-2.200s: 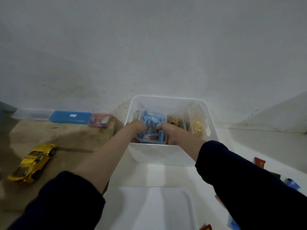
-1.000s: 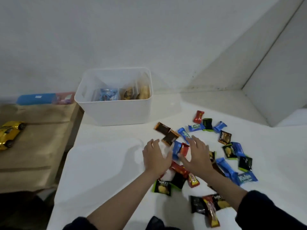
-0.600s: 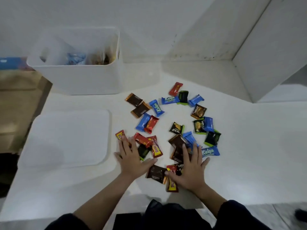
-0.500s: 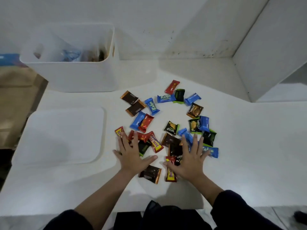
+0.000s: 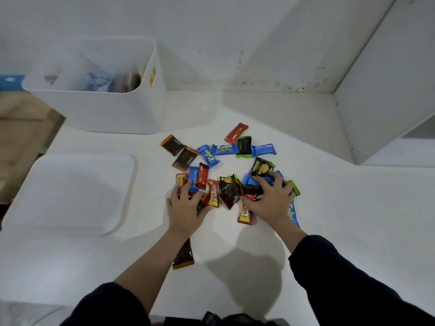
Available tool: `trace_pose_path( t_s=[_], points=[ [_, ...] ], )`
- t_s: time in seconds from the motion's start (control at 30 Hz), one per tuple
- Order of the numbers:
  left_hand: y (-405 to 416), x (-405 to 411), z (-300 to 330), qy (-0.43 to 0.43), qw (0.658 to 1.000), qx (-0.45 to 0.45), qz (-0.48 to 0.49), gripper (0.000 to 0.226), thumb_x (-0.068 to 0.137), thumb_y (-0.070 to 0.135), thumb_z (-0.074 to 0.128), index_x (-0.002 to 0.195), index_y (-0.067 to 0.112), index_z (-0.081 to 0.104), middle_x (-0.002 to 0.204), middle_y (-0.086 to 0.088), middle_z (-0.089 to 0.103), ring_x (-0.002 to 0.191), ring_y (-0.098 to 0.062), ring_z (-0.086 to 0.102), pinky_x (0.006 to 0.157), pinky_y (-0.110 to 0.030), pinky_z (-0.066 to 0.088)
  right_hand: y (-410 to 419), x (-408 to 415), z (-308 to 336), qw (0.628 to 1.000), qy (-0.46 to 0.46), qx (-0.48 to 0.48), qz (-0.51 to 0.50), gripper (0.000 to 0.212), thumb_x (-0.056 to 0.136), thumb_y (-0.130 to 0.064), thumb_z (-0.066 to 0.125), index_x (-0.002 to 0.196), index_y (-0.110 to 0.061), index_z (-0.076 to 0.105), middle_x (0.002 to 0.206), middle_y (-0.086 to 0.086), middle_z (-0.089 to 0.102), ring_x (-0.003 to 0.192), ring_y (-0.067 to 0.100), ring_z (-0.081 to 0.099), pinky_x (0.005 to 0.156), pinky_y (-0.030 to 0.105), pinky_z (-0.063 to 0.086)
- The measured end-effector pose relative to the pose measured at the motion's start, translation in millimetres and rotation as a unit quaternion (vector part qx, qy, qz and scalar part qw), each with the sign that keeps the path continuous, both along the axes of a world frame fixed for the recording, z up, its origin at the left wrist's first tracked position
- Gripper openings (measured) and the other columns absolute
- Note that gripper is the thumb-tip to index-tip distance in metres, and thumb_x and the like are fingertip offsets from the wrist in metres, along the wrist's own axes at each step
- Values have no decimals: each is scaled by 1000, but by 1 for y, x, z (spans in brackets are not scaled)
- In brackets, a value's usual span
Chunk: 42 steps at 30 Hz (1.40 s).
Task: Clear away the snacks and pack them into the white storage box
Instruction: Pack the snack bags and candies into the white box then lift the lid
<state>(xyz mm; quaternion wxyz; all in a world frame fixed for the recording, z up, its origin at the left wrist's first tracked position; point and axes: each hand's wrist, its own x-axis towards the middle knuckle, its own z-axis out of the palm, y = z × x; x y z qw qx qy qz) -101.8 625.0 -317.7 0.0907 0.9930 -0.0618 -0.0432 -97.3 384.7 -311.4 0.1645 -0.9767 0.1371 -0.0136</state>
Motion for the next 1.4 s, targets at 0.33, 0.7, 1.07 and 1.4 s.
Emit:
trace_pose_path(
  t_s=[0.33,0.7,1.07,1.4],
  points=[
    [11,14,15,-69,988,-131,32,14,86,15,62,100,10,61,103,-6,63,93,-32,54,70,-39,50,5,32,36,981,32,192,9,27,69,-31,77,91,-18,67,96,1,52,83,20,56,64,25,38],
    [100,83,141,-192,889,-407,83,15,82,0,61,83,15,57,70,5,57,65,-8,52,61,-19,41,146,134,173,900,-160,405,26,21,68,-27,79,68,-32,59,90,5,61,76,15,58,65,23,44],
    [224,255,229,-257,897,-341,112,13,82,7,55,93,13,60,85,-3,63,82,-22,58,74,-31,51,294,265,217,923,-276,245,113,20,71,-22,72,90,-17,68,97,2,47,78,20,55,58,26,44],
    [244,293,186,146,912,-384,6,79,79,11,68,143,16,22,136,-7,42,120,-23,50,102,-39,45,322,270,174,917,-249,235,205,38,92,-32,56,127,-16,60,106,7,69,94,19,64,79,26,52]
  ],
)
